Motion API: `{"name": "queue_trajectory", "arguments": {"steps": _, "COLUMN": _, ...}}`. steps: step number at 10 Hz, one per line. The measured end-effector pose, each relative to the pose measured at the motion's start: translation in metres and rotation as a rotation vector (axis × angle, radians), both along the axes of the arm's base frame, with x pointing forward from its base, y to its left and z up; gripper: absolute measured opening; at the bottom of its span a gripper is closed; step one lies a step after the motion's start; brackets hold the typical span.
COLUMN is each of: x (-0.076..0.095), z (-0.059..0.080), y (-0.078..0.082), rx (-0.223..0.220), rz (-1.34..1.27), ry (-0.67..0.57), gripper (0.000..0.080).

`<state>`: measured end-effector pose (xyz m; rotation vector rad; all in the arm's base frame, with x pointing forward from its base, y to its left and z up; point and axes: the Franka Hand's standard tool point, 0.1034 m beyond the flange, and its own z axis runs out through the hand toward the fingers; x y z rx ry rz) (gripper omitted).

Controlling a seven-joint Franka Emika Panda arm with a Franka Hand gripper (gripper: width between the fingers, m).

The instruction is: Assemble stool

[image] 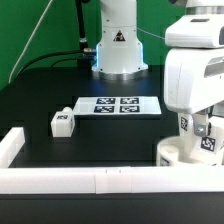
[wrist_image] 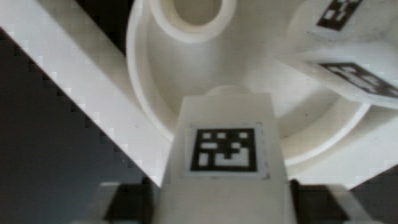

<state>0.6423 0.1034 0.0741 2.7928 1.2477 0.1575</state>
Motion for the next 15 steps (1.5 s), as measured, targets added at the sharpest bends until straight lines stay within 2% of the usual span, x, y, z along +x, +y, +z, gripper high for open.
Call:
{"name": "queue_trajectory", "arguments": {"steps": 7, "x": 0.001, "z": -0.001, "y": -0.003, "rx": 0.067, "rz": -0.516, "ry": -0.017, "gripper": 0.0339}}
{"name": "queue_trajectory", "arguments": {"steps": 8, "x": 0.008, "z": -0.002, "y": -0.009, "rx": 0.094, "rz": -0.619, "ry": -0.033, "gripper": 0.034}}
{"name": "queue_trajectory", "arguments": {"steps": 10, "x": 0.012, "z": -0.002, "y": -0.009, "rx": 0.15, "rz": -0.873, "ry": -0.07, "gripper": 0.034}}
{"name": "queue_trajectory", "arguments": {"steps": 13, "x": 0.01, "z": -0.003, "y": -0.02, "rx": 0.177, "rz": -1.142, "ry": -0.081, "gripper": 0.034}}
{"name": "queue_trajectory", "arguments": {"steps": 15, "x": 0.009, "z": -0.003, "y": -0.024, "rx": 0.178, "rz": -1.213, "ry": -0.091, "gripper": 0.034}}
